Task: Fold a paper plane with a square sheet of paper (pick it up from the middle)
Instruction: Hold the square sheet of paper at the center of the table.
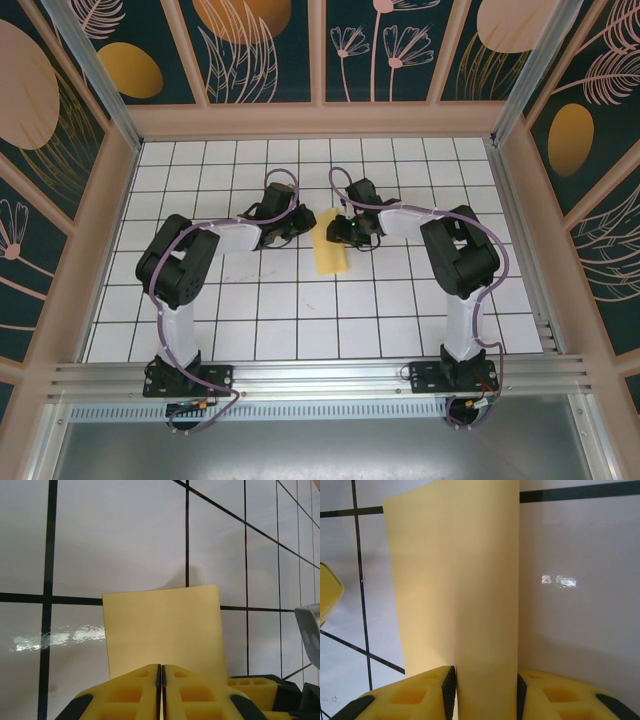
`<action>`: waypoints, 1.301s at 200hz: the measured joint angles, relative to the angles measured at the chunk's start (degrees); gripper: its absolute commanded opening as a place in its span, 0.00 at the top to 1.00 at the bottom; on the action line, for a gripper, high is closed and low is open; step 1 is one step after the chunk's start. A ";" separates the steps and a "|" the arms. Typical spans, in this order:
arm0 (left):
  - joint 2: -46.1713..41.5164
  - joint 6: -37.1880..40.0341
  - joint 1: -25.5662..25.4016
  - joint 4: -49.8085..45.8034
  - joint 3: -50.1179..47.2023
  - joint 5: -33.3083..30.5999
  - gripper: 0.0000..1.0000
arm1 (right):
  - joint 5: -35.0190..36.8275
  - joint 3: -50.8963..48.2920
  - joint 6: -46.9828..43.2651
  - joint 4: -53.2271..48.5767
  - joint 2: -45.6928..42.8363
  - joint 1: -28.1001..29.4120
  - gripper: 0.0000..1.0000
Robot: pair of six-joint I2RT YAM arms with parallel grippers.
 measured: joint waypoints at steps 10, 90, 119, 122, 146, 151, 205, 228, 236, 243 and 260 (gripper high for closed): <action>0.52 0.00 0.00 -0.22 0.37 0.39 0.90 | 0.00 0.07 0.00 -0.11 0.02 0.00 0.64; 4.74 1.33 0.00 -3.72 4.15 2.84 0.92 | 0.00 0.37 -0.52 -0.55 0.28 0.00 0.65; 5.42 1.55 0.00 -4.13 4.46 3.56 0.92 | 0.00 0.50 -1.03 -0.76 0.39 0.00 0.65; 5.51 1.57 0.00 -4.17 4.48 3.58 0.92 | 0.00 0.50 -1.03 -0.79 0.42 0.00 0.65; 5.79 1.57 0.00 -4.48 4.68 3.98 0.92 | 0.00 0.52 -1.05 -0.81 0.55 0.00 0.65; 5.79 1.60 0.00 -4.50 4.70 4.04 0.92 | 0.00 0.52 -1.05 -0.83 0.61 0.00 0.65; 6.34 2.25 0.00 -5.33 5.64 4.33 0.94 | 0.00 0.87 -1.07 -1.29 0.76 0.00 0.65; 6.36 2.71 0.00 -5.75 5.75 4.17 0.95 | -0.04 0.90 -1.05 -1.29 0.66 0.00 0.64; 6.38 2.86 0.00 -5.79 5.77 4.07 0.95 | -0.07 0.90 -1.05 -1.31 0.35 0.00 0.64; 6.38 2.91 0.00 -5.88 5.77 4.00 0.95 | -0.09 0.90 -1.05 -1.31 0.09 0.00 0.63; 6.38 2.91 0.00 -5.92 5.79 3.72 0.96 | -0.13 0.87 -1.01 -1.27 -0.42 0.00 0.60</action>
